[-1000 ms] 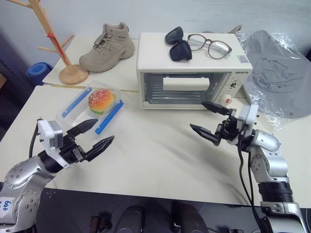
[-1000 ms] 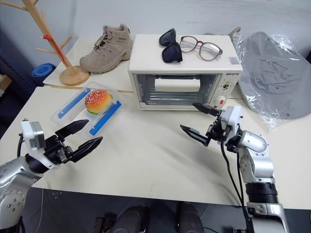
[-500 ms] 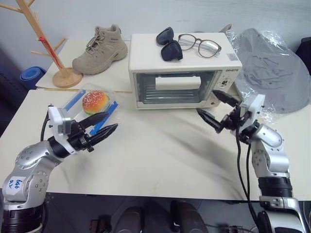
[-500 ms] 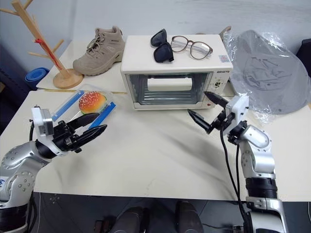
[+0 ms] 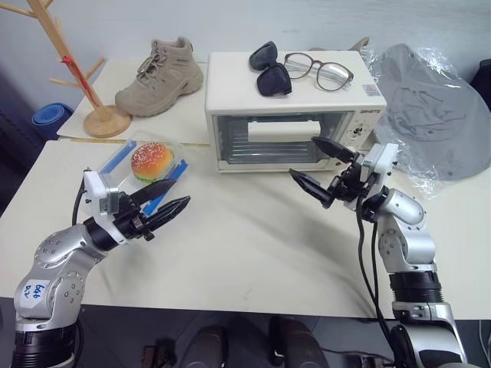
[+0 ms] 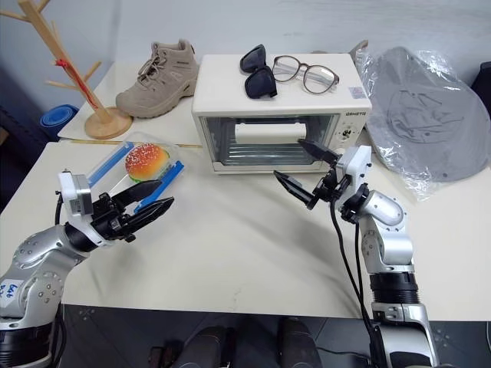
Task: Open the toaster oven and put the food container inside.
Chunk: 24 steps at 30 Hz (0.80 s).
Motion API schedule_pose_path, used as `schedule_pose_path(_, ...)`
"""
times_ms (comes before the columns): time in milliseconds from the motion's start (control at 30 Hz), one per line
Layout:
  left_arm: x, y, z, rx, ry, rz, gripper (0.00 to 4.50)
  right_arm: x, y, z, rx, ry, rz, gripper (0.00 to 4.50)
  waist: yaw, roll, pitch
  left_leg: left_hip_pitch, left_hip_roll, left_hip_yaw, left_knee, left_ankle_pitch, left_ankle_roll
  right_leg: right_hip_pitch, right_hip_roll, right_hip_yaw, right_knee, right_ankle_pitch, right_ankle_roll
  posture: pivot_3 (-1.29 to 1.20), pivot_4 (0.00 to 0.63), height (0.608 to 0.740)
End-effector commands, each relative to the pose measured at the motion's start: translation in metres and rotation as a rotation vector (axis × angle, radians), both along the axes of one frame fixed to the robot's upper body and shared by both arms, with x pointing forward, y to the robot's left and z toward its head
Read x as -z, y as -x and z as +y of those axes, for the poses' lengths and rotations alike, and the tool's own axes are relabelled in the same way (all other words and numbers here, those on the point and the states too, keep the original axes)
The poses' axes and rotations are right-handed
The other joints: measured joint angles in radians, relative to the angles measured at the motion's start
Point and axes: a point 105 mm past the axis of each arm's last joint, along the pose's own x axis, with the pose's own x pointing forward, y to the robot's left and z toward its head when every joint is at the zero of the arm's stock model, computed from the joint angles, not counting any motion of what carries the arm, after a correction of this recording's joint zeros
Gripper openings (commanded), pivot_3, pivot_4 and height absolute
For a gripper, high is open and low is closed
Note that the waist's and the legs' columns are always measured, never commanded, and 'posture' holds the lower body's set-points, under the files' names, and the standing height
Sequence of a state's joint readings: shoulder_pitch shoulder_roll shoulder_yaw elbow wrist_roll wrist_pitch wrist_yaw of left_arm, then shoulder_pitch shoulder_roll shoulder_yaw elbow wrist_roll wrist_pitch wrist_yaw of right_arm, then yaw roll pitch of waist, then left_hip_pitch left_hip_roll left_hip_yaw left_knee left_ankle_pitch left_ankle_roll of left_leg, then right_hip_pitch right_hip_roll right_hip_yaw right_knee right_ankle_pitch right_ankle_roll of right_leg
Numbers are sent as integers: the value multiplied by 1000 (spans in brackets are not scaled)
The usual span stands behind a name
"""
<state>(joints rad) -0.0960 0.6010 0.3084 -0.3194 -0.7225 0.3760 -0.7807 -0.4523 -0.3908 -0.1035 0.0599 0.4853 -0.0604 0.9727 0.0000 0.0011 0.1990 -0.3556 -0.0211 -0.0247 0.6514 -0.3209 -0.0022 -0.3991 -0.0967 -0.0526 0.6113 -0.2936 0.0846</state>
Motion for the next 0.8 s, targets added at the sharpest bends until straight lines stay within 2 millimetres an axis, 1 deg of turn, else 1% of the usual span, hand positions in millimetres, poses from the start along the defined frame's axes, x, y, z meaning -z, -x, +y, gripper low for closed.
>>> schedule_pose_path(33,-6,5,-6,19,-9,-31,2706,-6,17,8,-68,6,-53,4500,-1,0,0,0,0,0,0,0,0,0,0,0,0,0,0,0,150,740)
schedule_pose_path(100,-6,4,-7,21,-9,-31,2706,0,24,9,-88,47,-47,4500,-1,0,0,0,0,0,0,0,0,0,0,0,0,0,0,0,150,740)
schedule_pose_path(167,-7,3,-7,23,-9,-31,2706,2,23,0,-42,19,-11,4500,-1,0,0,0,0,1,0,0,0,0,0,1,0,0,0,0,150,740)
schedule_pose_path(233,-7,3,-7,24,-8,-30,2706,0,16,-11,27,-19,12,4500,-2,0,0,0,0,1,0,0,0,0,0,1,0,0,0,0,150,740)
schedule_pose_path(333,-8,3,-8,28,-9,-30,2706,-2,-4,-21,142,-29,36,4500,-4,0,0,1,0,2,0,0,0,0,0,2,1,0,0,0,150,740)
schedule_pose_path(367,-8,3,-9,30,-9,-30,2706,-3,-9,-22,160,-24,40,4500,-5,0,0,2,0,2,0,0,0,0,0,2,2,0,0,0,150,740)
schedule_pose_path(433,-8,3,-11,35,-7,-31,2706,-7,-17,-17,157,-21,25,4500,-5,0,0,2,0,4,0,0,0,-2,0,4,4,0,0,0,150,740)
schedule_pose_path(533,-9,2,-12,36,-6,-33,2706,-12,-22,-8,129,-38,6,4500,-4,0,0,1,0,5,0,0,0,-5,0,5,6,0,0,0,150,740)
schedule_pose_path(600,-10,2,-11,34,-6,-36,2706,-13,-14,5,42,-34,-11,4500,-3,0,0,-1,0,6,0,0,0,-9,0,6,8,0,0,0,150,740)
schedule_pose_path(667,-11,2,-11,29,-7,-42,2706,-11,-5,13,-14,-32,-20,4500,-3,0,0,-4,0,7,0,0,0,-11,0,6,9,0,0,0,150,740)
schedule_pose_path(800,-16,0,-8,9,-1,-57,2706,2,12,15,-56,8,-20,4500,-5,0,0,-5,0,7,0,0,0,-11,1,7,10,0,0,0,150,740)
